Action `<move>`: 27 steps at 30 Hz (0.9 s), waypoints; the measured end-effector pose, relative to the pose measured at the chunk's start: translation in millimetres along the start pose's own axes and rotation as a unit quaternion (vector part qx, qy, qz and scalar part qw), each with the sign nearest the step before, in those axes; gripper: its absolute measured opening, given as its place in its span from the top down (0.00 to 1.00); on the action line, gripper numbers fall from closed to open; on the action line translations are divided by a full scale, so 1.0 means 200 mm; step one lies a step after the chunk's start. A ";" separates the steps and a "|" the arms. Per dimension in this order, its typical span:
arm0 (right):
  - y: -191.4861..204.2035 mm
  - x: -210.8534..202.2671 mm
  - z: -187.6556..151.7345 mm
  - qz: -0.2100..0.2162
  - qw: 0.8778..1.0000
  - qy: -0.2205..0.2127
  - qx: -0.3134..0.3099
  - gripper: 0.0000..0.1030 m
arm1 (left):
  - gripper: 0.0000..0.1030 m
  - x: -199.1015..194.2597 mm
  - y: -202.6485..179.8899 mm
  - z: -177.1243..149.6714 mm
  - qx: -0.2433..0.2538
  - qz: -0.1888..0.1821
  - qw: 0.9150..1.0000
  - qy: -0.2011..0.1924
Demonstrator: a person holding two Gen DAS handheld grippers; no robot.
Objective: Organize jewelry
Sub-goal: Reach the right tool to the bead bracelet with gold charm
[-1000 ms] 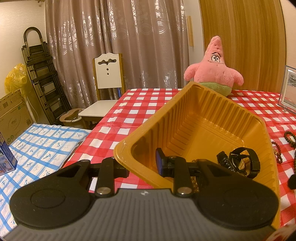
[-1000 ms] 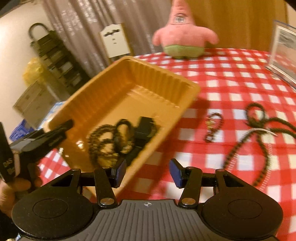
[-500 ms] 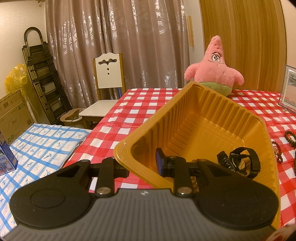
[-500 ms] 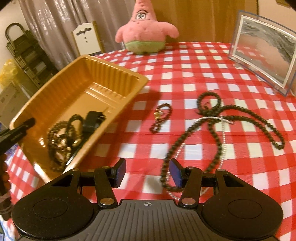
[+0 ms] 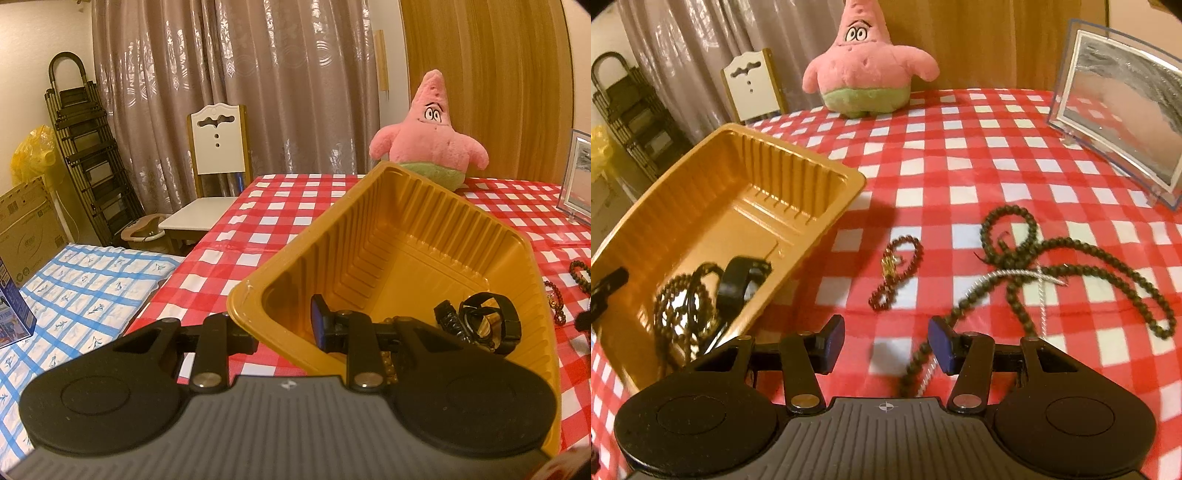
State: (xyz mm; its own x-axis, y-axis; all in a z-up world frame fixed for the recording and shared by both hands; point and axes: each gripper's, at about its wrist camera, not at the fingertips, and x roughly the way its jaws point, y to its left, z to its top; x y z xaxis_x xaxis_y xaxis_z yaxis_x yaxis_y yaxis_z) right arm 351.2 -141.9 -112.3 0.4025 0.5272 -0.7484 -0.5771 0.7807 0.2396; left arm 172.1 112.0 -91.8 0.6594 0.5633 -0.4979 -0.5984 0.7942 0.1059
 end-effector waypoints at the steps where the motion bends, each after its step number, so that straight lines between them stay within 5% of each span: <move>1: 0.00 0.02 0.01 -0.001 1.000 -0.003 0.000 0.55 | 0.76 0.00 0.00 0.00 0.000 0.000 1.000 0.000; 11: 0.01 0.14 0.09 -0.025 0.999 -0.021 0.030 0.66 | 0.76 0.00 0.00 0.00 -0.001 0.000 1.000 0.002; 21: 0.04 0.19 0.08 -0.049 0.999 -0.017 0.017 0.99 | 0.76 0.00 -0.01 0.00 -0.001 0.000 1.000 0.002; 27: -0.01 0.12 0.14 -0.031 0.998 -0.052 0.034 1.00 | 0.76 0.00 -0.01 0.00 -0.001 0.000 1.000 0.002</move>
State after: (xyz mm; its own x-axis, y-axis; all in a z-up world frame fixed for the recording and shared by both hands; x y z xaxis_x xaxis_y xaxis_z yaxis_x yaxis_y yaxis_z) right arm 381.1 -121.5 -113.7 0.5087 0.5071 -0.6958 -0.5014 0.8314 0.2393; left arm 173.3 111.5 -91.4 0.6572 0.5626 -0.5016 -0.5997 0.7934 0.1041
